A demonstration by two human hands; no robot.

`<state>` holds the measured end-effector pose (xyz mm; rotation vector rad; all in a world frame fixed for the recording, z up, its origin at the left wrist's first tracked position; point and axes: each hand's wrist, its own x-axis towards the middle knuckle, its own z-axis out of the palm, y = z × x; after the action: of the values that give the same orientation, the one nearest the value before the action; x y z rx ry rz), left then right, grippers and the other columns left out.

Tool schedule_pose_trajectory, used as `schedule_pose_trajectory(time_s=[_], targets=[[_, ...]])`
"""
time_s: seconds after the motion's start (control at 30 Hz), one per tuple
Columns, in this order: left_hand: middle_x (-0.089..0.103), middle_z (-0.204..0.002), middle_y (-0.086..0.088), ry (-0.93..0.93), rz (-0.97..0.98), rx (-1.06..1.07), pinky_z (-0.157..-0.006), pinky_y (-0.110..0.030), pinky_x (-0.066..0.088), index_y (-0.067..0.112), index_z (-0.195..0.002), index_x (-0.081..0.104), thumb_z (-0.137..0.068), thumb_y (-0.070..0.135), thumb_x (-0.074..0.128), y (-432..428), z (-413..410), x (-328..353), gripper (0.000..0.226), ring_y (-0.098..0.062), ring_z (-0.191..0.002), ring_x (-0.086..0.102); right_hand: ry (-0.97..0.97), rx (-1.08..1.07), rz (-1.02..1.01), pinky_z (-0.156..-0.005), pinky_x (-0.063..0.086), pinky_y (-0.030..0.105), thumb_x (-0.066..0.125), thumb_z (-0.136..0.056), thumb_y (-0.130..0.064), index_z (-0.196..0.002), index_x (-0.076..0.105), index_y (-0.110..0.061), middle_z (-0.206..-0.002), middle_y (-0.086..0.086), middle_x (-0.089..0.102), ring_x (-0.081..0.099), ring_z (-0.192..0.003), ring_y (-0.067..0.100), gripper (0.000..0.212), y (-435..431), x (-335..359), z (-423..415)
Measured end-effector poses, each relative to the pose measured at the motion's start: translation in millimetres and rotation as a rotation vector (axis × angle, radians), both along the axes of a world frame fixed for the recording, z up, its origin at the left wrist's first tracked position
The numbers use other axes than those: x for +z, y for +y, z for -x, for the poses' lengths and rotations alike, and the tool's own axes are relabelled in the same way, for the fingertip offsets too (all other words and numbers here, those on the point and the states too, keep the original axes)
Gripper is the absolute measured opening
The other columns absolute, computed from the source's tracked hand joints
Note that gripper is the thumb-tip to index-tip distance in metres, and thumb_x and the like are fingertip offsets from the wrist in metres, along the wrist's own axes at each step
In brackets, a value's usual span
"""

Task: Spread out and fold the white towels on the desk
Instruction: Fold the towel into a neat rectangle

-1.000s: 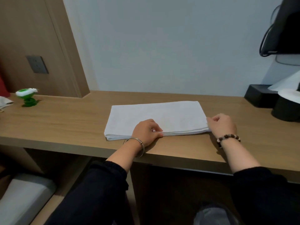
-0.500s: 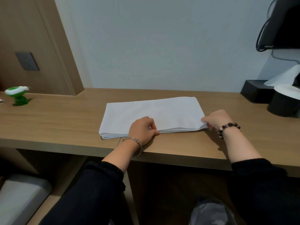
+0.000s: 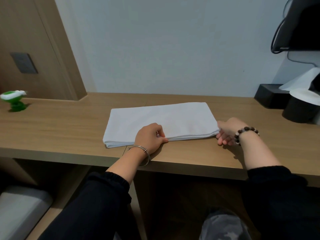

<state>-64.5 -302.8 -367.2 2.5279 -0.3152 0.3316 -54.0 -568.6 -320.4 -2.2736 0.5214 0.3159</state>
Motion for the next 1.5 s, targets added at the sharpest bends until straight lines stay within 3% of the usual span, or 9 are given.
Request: schedule_pose_trajectory(time_s=[0.13,0.53,0.67,0.83,0.97,1.07,1.3,1.4,1.5], targets=[[0.047,-0.071,0.017,0.004,-0.002,0.002,-0.064,-0.022,0.032,0.028,-0.064,0.052,-0.076,0.031,0.076,0,1,0,0.027,-0.005,-0.071,0.044,-0.032,-0.058,-0.151,-0.044,0.042,0.024,0.034,-0.102,-0.034,-0.085,0.064,0.005,-0.057,0.012,0.068,0.059,-0.048,0.018,0.051,1,-7,-2],[0.047,-0.074,0.016,0.008,0.000,-0.005,-0.065,-0.020,0.032,0.025,-0.068,0.055,-0.077,0.030,0.074,0,3,3,0.022,-0.007,-0.074,0.046,-0.282,-0.219,-0.446,-0.037,0.046,0.018,0.059,-0.088,-0.003,-0.084,0.058,0.005,-0.071,0.017,0.066,0.064,-0.044,0.014,0.009,-2,-10,-10],[0.046,-0.072,0.017,0.003,0.014,-0.022,-0.063,-0.018,0.031,0.025,-0.066,0.054,-0.077,0.028,0.075,0,3,2,0.024,-0.006,-0.071,0.044,-0.513,-0.233,-0.304,-0.040,0.045,0.022,0.055,-0.078,0.004,-0.071,0.064,0.007,-0.058,0.016,0.063,0.055,-0.038,0.016,0.012,0,-12,-15],[0.049,-0.073,0.015,-0.041,-0.012,-0.059,-0.062,-0.018,0.033,0.024,-0.065,0.056,-0.078,0.025,0.075,1,3,2,0.023,-0.005,-0.069,0.045,-0.558,-0.231,-0.165,-0.034,0.037,0.014,0.058,-0.077,-0.005,-0.069,0.068,-0.007,-0.055,0.006,0.064,0.048,-0.031,0.002,0.013,4,-34,-12],[0.057,-0.079,-0.001,-0.239,-0.262,-0.145,-0.062,-0.025,0.032,0.011,-0.072,0.064,-0.084,0.015,0.065,5,5,0,0.013,-0.018,-0.077,0.051,-0.578,-0.188,-0.039,-0.053,0.046,0.023,0.061,-0.077,-0.009,-0.070,0.067,-0.012,-0.065,0.002,0.065,0.060,-0.058,0.014,0.010,6,-37,-18],[0.059,-0.082,-0.007,-0.330,-0.428,-0.222,-0.058,-0.027,0.028,0.009,-0.076,0.063,-0.087,0.011,0.056,8,8,-1,0.014,-0.023,-0.078,0.052,-0.623,-0.140,0.057,-0.061,0.042,0.025,0.061,-0.075,-0.010,-0.073,0.065,-0.013,-0.071,0.000,0.063,0.057,-0.069,0.017,0.006,6,-40,-18],[0.049,-0.073,0.006,-0.106,-0.372,-0.082,-0.062,-0.029,0.038,0.021,-0.073,0.048,-0.096,0.043,0.042,-8,-3,13,0.032,-0.018,-0.077,0.054,-0.614,-0.040,0.189,-0.049,0.033,0.025,0.051,-0.081,-0.008,-0.090,0.051,-0.020,-0.073,-0.007,0.052,0.050,-0.064,0.012,0.015,13,-45,-18],[0.057,-0.115,-0.003,-0.113,-0.471,-0.053,-0.087,-0.037,0.043,0.021,-0.110,0.057,-0.096,0.049,0.035,-28,-13,15,0.039,-0.023,-0.111,0.048,-0.586,-0.024,0.263,-0.049,0.035,0.027,0.046,-0.082,-0.006,-0.095,0.048,-0.017,-0.075,0.001,0.055,0.053,-0.064,0.018,0.017,18,-45,-18],[0.019,-0.156,-0.001,0.096,-0.607,-0.105,-0.111,-0.052,0.017,0.028,-0.146,0.024,-0.098,0.052,0.019,-37,-23,5,0.054,-0.026,-0.143,0.014,-0.589,-0.043,0.444,-0.062,0.043,0.033,0.045,-0.080,-0.003,-0.099,0.048,-0.014,-0.091,0.007,0.057,0.054,-0.081,0.027,0.022,21,-43,-16]])
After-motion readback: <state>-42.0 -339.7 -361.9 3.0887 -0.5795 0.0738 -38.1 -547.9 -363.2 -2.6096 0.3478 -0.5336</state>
